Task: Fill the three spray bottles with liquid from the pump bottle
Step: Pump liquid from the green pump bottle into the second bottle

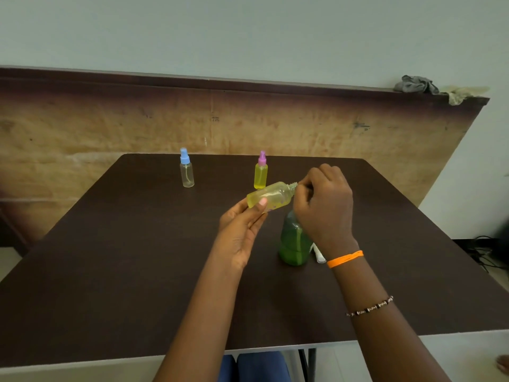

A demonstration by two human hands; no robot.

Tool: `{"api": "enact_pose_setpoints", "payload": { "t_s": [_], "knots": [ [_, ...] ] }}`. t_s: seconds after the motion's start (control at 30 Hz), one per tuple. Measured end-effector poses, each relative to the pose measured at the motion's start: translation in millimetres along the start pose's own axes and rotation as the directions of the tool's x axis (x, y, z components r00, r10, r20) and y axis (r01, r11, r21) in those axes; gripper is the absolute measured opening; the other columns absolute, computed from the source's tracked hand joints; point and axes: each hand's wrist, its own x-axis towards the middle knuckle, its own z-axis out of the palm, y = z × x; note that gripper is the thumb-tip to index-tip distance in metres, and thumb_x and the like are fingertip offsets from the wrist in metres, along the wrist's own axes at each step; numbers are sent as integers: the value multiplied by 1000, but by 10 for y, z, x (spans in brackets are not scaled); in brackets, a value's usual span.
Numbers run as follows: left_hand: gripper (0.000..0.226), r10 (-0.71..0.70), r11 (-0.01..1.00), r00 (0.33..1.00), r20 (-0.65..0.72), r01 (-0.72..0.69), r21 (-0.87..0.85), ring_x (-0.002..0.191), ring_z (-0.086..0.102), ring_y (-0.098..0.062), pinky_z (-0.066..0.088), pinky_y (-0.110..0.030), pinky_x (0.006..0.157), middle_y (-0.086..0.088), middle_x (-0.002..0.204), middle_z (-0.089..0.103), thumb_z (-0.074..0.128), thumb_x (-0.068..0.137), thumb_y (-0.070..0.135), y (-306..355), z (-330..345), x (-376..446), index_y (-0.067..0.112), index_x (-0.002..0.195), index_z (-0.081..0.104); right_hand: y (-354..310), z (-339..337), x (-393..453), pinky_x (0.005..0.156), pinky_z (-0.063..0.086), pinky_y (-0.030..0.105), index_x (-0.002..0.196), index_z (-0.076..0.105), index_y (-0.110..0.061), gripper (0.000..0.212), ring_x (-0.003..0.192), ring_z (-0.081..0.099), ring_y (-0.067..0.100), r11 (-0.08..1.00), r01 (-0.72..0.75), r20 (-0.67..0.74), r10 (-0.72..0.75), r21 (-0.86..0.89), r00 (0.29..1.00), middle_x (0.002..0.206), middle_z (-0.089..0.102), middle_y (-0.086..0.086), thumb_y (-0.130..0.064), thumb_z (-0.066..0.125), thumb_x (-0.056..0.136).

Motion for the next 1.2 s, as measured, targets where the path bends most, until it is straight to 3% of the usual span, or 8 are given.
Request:
{"api": "enact_pose_setpoints", "payload": {
  "t_s": [0.1,0.23,0.53,0.67,0.73,0.83,1.0,1.2],
  "knots": [
    [24,12,1000,1000,-7,-12,7,99,66,-17,54,-21,84,-9,102,70,62,82,3,2,-20,14,5,106,63,-30,66,-166,59,37,29,72,59,0,19,70,46,25,1000,-10,-50,10,5,999,72,53,13,-8,42,74],
    [21,19,999,1000,-12,-19,34,98,67,-16,54,-19,81,-7,97,72,63,81,3,-17,-34,8,6,102,65,23,172,-352,82,50,37,85,65,5,26,80,50,28,999,22,-135,-26,-31,990,78,59,18,-1,41,76],
    [32,26,999,1000,-16,-26,24,104,65,-18,52,-24,89,-11,107,69,63,82,2,22,-10,1,0,114,60,-10,77,-114,62,41,31,71,61,2,25,70,52,30,1000,-18,-88,19,11,996,72,55,15,-6,39,78],
    [28,13,1000,1000,-29,-12,22,102,65,-17,53,-22,85,-10,105,69,62,82,2,-15,-26,8,2,109,62,29,184,-337,91,48,41,84,66,5,25,74,47,27,998,15,-143,-24,-66,989,75,57,17,7,42,76],
    [24,6,1000,999,-33,-5,20,101,65,-18,54,-21,84,-10,103,69,61,83,1,-34,-33,3,3,107,62,55,197,-355,95,46,42,84,66,6,26,72,45,25,998,24,-135,-31,-55,990,75,56,17,7,41,75],
    [21,2,1000,1000,-23,-1,22,99,66,-16,54,-20,83,-8,101,70,62,83,2,-30,-38,2,5,104,64,-9,129,-304,90,49,40,80,64,4,24,75,45,25,998,29,-99,-34,-49,995,73,55,15,-4,42,74],
    [23,21,1000,1000,-3,-21,20,97,67,-16,54,-20,82,-8,101,71,63,82,2,1,-31,3,5,105,64,-83,22,-101,56,36,28,68,58,-1,21,67,47,23,1000,-20,-39,19,-23,999,69,52,10,-15,44,76],
    [22,12,1000,1000,-9,-12,22,99,66,-16,54,-19,81,-9,101,70,63,81,4,-50,-54,24,6,103,64,24,172,-333,80,49,36,81,65,4,22,76,55,35,998,16,-99,-22,-63,995,76,57,18,-5,45,75]
  ]
}}
